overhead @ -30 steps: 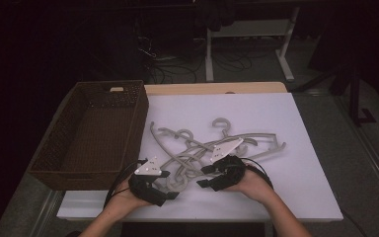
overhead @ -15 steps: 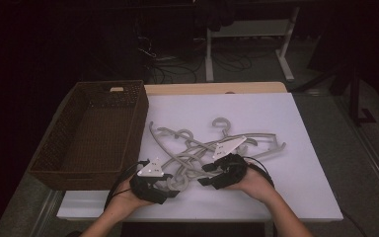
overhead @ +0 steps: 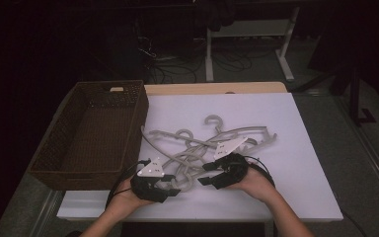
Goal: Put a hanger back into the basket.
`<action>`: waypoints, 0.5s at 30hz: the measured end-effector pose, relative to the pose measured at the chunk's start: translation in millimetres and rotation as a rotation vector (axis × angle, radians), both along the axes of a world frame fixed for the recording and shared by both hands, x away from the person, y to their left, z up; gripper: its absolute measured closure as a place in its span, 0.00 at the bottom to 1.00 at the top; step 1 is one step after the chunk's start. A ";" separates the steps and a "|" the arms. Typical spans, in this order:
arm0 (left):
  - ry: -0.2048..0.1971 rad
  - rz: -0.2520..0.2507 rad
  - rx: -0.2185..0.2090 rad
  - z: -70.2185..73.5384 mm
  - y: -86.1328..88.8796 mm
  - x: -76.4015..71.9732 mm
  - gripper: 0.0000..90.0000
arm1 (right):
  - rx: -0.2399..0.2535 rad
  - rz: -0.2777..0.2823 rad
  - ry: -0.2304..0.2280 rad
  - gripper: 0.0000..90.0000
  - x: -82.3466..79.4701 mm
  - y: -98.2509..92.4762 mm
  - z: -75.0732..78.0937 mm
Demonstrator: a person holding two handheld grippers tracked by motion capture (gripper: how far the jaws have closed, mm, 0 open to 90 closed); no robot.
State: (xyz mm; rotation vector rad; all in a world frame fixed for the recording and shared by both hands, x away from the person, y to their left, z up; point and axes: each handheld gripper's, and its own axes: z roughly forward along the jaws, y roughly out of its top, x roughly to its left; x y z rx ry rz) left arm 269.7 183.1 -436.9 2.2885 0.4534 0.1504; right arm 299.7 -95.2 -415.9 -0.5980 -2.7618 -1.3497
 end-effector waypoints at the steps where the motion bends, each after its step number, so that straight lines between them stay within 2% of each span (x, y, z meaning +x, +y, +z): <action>1: -0.014 0.003 0.004 -0.3 -0.5 -0.5 0.50 | 0.002 -0.003 0.001 0.51 0.3 -0.5 0.1; 5: -0.062 0.004 0.027 0.3 -2.4 -3.1 0.49 | 0.001 -0.002 0.002 0.51 0.3 -0.7 -0.2; 6: -0.085 -0.008 0.047 0.0 -3.3 -4.8 0.48 | 0.002 -0.001 0.000 0.51 0.6 -0.8 -0.5; 12: -0.087 -0.001 0.042 -0.4 -4.1 -4.6 0.46 | 0.001 -0.002 0.003 0.51 0.9 -1.1 -0.7; 15: -0.053 0.000 0.011 -1.1 -2.1 -1.8 0.47 | 0.000 -0.003 0.003 0.51 0.9 -1.2 -0.8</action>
